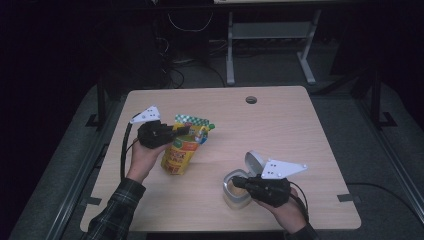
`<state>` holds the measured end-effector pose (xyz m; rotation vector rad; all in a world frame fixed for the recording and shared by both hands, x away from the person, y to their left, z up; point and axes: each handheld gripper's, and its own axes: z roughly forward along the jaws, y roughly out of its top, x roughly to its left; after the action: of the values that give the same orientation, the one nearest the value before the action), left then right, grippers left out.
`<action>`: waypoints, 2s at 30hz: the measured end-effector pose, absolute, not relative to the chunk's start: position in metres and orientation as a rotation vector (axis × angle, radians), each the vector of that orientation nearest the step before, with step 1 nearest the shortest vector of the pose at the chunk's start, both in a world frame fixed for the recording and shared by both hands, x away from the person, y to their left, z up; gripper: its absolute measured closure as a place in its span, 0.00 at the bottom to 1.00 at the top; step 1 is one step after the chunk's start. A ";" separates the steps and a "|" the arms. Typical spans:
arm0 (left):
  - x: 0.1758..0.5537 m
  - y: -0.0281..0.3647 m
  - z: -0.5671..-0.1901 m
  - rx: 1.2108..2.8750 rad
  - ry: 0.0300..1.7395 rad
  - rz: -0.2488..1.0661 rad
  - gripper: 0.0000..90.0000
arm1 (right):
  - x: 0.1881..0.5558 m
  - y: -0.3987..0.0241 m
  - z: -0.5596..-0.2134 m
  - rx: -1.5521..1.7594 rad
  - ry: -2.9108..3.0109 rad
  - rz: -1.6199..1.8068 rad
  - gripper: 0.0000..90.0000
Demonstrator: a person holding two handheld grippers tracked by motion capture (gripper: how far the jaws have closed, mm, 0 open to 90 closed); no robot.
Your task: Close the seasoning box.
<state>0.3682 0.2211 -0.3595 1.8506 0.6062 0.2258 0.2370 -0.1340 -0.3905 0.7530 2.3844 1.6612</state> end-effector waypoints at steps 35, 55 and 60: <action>0.286 0.306 -0.379 1.791 0.684 0.272 0.97 | 0.230 -0.160 -0.400 0.786 2.393 1.649 1.00; 0.257 0.319 -0.401 1.956 0.772 0.260 0.50 | 0.220 -0.186 -0.405 0.826 2.366 1.621 1.00; 0.248 0.321 -0.411 1.997 0.807 0.270 0.39 | 0.219 -0.199 -0.406 0.860 2.346 1.600 1.00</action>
<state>0.2480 0.3205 -0.4111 1.9969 0.8065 0.2702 0.2189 -0.1989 -0.4059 0.8603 2.3458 1.5995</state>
